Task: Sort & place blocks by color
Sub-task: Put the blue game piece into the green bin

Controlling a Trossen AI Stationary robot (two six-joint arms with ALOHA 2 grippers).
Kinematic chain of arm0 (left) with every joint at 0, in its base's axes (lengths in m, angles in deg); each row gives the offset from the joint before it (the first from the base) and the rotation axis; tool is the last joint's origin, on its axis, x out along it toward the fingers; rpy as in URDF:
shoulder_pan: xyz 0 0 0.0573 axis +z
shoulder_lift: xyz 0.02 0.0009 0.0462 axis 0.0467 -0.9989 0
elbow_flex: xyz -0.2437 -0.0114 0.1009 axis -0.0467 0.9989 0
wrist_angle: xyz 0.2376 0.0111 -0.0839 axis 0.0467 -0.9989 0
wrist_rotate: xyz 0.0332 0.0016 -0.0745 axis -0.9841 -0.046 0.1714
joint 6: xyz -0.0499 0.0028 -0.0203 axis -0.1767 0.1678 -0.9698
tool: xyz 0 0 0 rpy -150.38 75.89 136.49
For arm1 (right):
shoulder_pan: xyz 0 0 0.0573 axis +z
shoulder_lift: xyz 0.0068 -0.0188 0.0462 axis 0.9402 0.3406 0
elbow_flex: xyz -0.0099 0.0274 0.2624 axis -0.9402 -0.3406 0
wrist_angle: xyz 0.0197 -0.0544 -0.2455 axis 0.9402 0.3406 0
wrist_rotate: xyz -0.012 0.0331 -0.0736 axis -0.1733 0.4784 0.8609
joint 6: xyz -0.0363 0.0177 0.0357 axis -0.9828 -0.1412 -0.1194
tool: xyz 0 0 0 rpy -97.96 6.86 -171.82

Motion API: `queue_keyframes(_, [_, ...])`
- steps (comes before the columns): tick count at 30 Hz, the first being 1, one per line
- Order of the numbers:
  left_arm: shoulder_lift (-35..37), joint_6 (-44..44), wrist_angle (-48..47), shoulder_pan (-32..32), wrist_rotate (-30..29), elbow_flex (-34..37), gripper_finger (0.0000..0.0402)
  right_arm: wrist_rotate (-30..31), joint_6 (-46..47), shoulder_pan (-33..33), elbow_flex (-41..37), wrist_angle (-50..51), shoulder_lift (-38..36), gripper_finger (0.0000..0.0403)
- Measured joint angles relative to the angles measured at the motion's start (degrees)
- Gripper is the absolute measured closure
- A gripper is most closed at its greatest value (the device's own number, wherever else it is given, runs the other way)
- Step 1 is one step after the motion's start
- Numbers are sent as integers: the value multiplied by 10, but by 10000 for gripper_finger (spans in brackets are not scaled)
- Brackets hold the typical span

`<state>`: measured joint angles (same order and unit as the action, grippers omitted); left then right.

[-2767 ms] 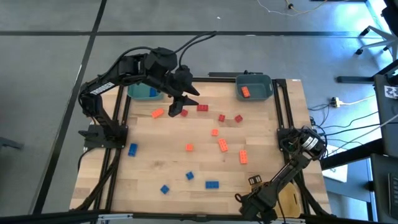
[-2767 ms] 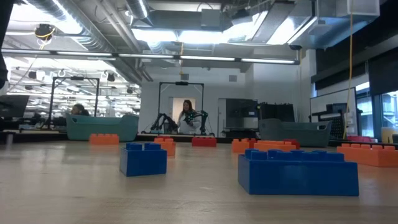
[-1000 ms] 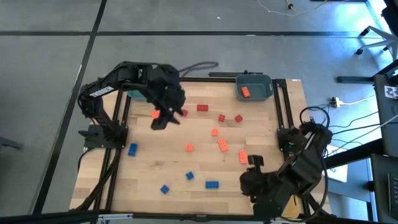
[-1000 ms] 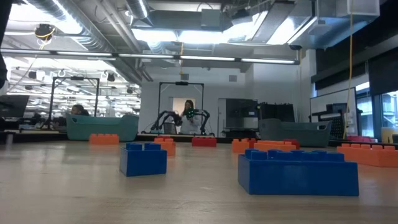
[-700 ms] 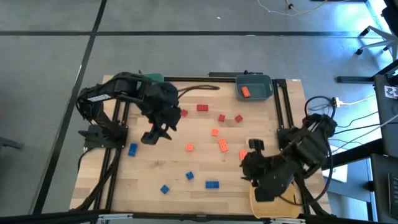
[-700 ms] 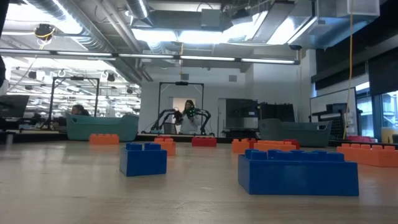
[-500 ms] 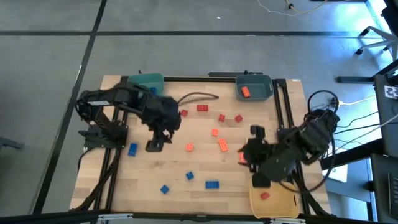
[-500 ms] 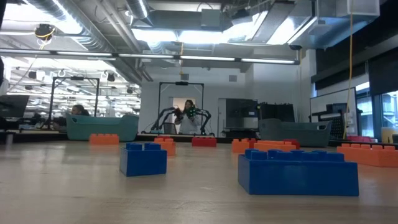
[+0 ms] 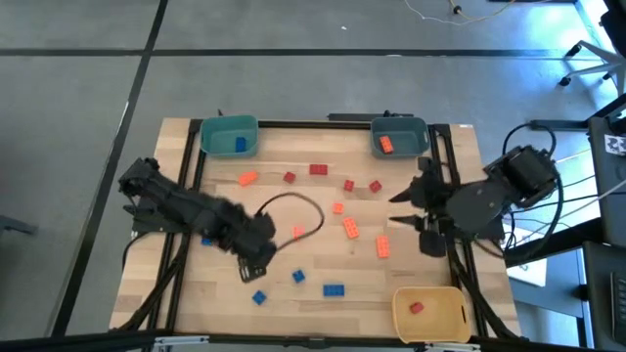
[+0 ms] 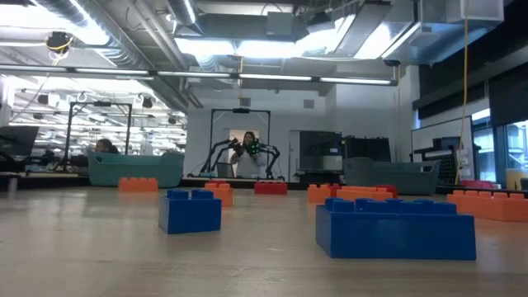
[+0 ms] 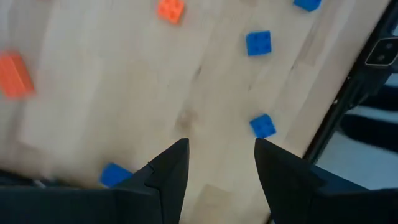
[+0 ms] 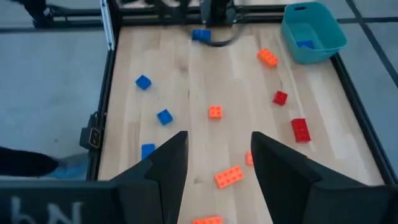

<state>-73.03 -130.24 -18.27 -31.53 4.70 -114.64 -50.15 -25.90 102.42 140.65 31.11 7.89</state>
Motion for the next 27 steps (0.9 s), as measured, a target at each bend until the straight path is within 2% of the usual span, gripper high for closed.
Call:
queue_keyframes(3, [0,-87,50,-40,-7,38,225,13,-11,-4,0,0,-11,226])
queue_keyframes(8, [0,-264,130,-77,-55,110,225,13,-47,-3,0,0,-14,226])
queue_keyframes(12, [0,-373,171,-90,-45,154,225,13,-57,-4,0,0,-14,226])
queue_keyframes(19, [0,-369,308,-116,-29,235,225,12,-44,-3,0,0,-14,226])
queue_keyframes(27, [0,-389,383,-147,-19,317,225,11,-24,-3,0,0,-14,226])
